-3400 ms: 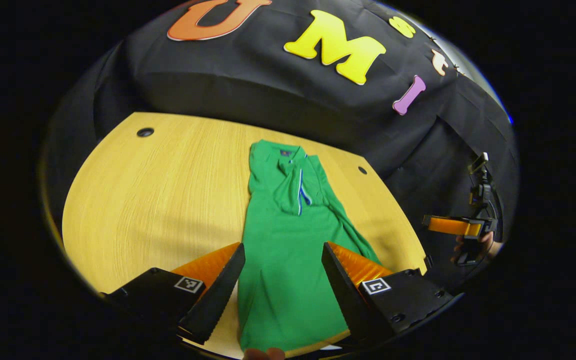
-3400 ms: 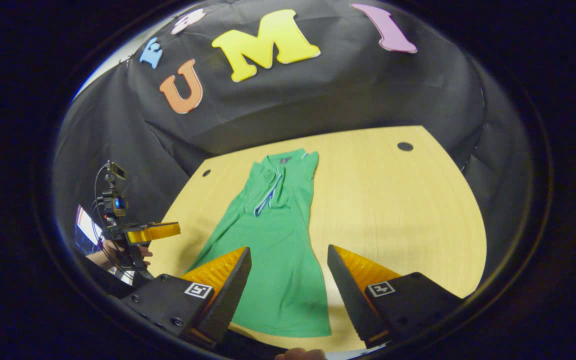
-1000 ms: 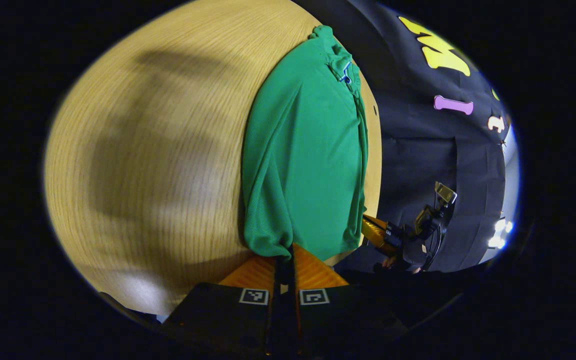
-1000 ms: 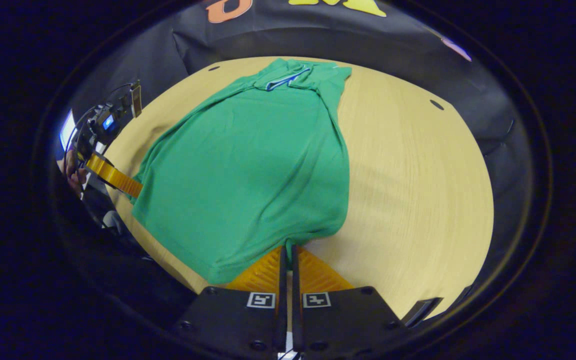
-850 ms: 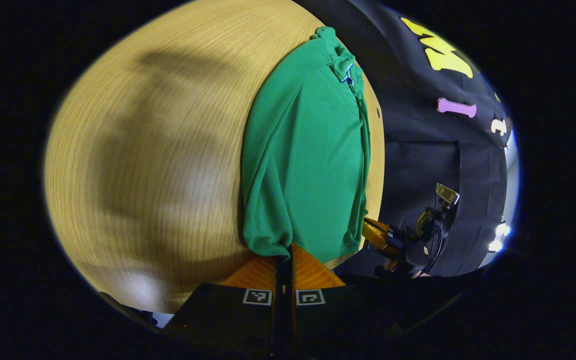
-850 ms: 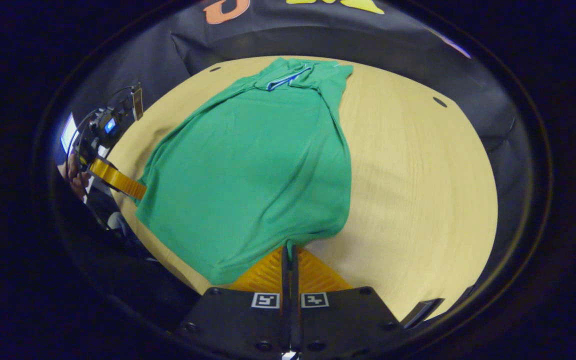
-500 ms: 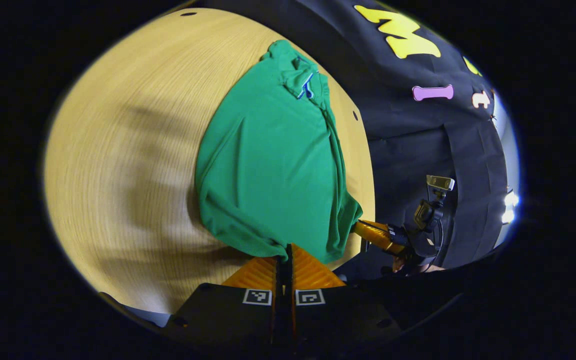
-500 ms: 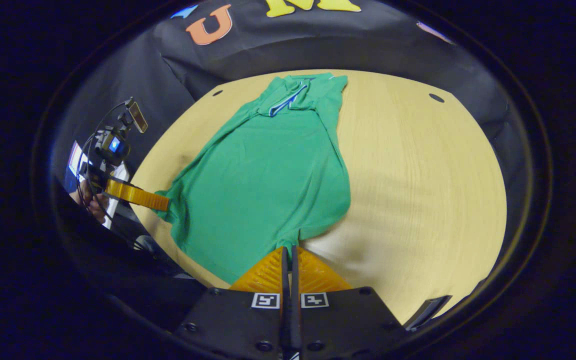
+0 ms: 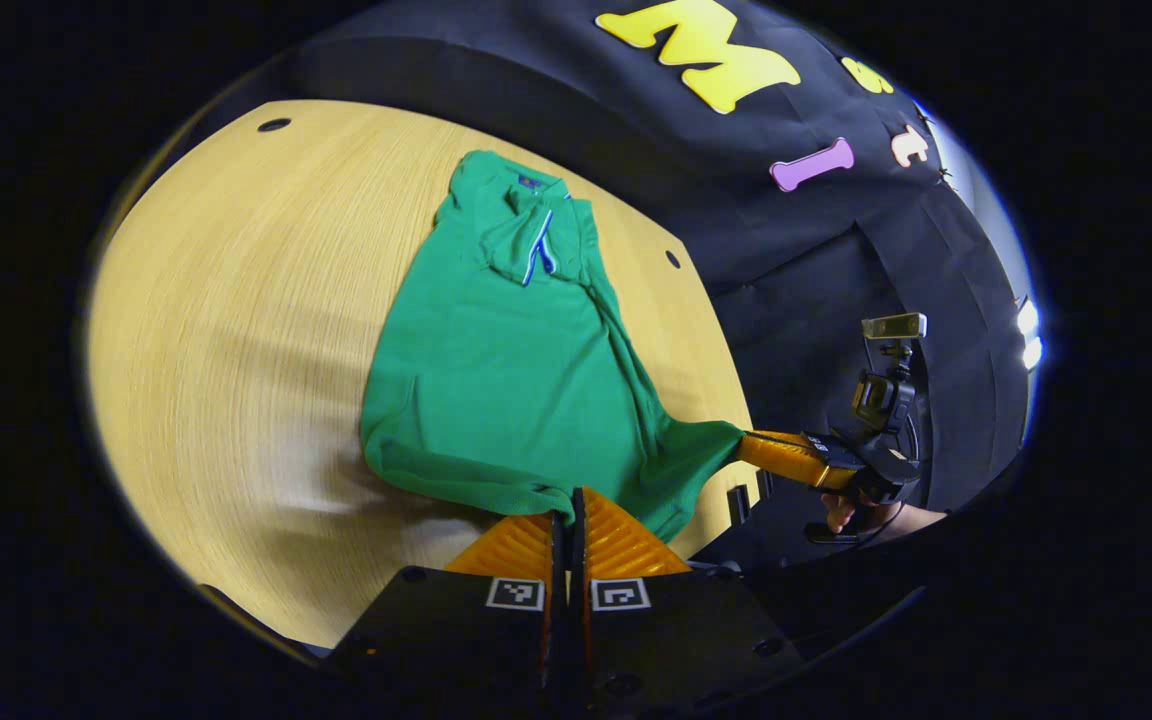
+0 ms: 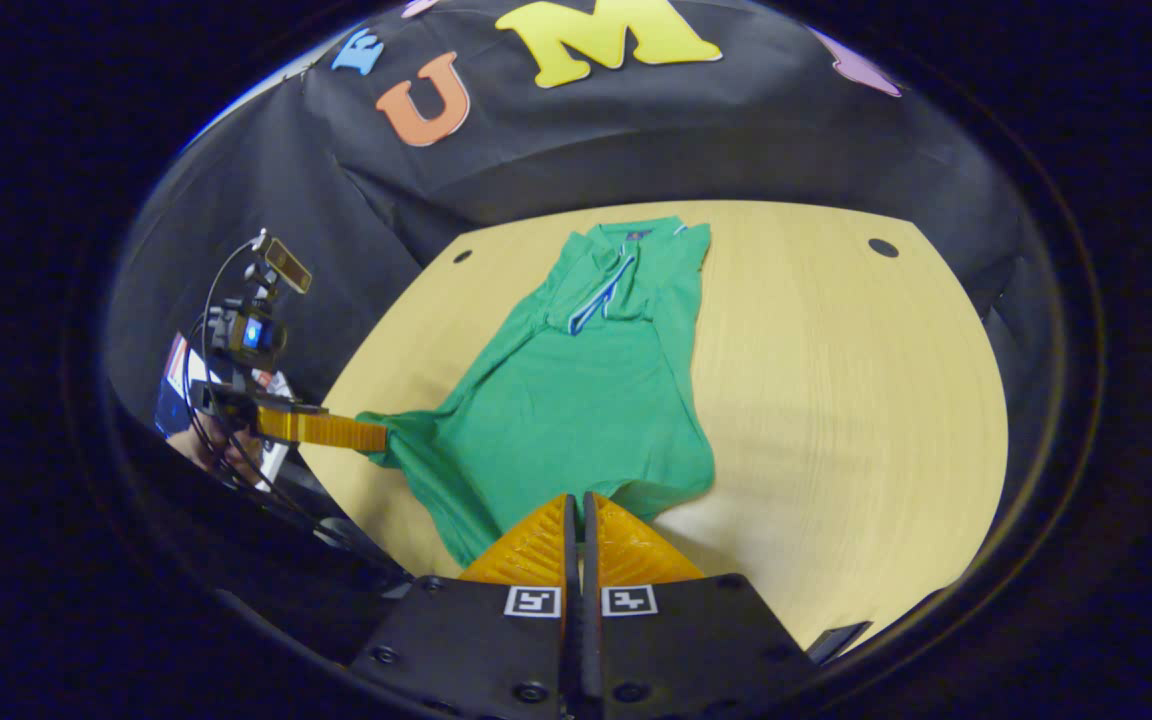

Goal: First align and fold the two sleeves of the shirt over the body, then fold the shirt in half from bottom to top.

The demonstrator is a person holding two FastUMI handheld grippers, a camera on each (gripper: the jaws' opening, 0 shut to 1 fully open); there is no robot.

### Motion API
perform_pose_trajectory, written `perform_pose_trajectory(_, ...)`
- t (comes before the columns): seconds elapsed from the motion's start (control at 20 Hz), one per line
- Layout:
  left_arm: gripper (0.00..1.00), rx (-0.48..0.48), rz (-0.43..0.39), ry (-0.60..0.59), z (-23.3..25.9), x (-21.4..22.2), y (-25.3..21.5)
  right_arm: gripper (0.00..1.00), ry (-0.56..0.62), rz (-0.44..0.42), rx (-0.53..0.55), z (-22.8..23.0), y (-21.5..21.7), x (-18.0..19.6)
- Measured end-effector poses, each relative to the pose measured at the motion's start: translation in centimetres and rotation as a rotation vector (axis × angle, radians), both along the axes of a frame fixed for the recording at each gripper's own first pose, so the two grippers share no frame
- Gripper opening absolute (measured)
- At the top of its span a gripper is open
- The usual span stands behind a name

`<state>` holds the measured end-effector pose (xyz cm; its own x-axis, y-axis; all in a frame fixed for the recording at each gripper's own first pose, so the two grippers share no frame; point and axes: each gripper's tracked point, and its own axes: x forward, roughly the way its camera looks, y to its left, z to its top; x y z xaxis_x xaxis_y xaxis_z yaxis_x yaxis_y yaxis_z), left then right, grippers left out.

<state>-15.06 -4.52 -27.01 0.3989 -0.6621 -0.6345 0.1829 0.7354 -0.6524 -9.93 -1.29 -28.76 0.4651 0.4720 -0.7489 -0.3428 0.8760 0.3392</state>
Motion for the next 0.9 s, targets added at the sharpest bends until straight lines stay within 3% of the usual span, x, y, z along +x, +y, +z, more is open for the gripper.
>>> perform_pose_trajectory(0.2, 0.03, 0.002, 0.002, -0.071, 4.0, 3.2, -0.1, 0.01, -0.049, -0.029, 0.047, 3.3, 0.2, 3.6)
perform_pose_trajectory(0.45, 0.03, 0.094, -0.03, -0.261, 9.0, 9.1, 0.9, 0.0, -0.15, -0.048, 0.075, 8.9, 0.1, 9.3)
perform_pose_trajectory(0.6, 0.03, 0.128, -0.009, -0.348, 11.1, 13.2, 2.0, 0.0, -0.194, -0.079, 0.115, 11.7, 0.0, 12.9)
perform_pose_trajectory(0.9, 0.03, 0.164, -0.025, -0.463, 12.9, 20.5, 3.2, 0.01, -0.278, -0.115, 0.095, 13.3, -0.6, 20.7)
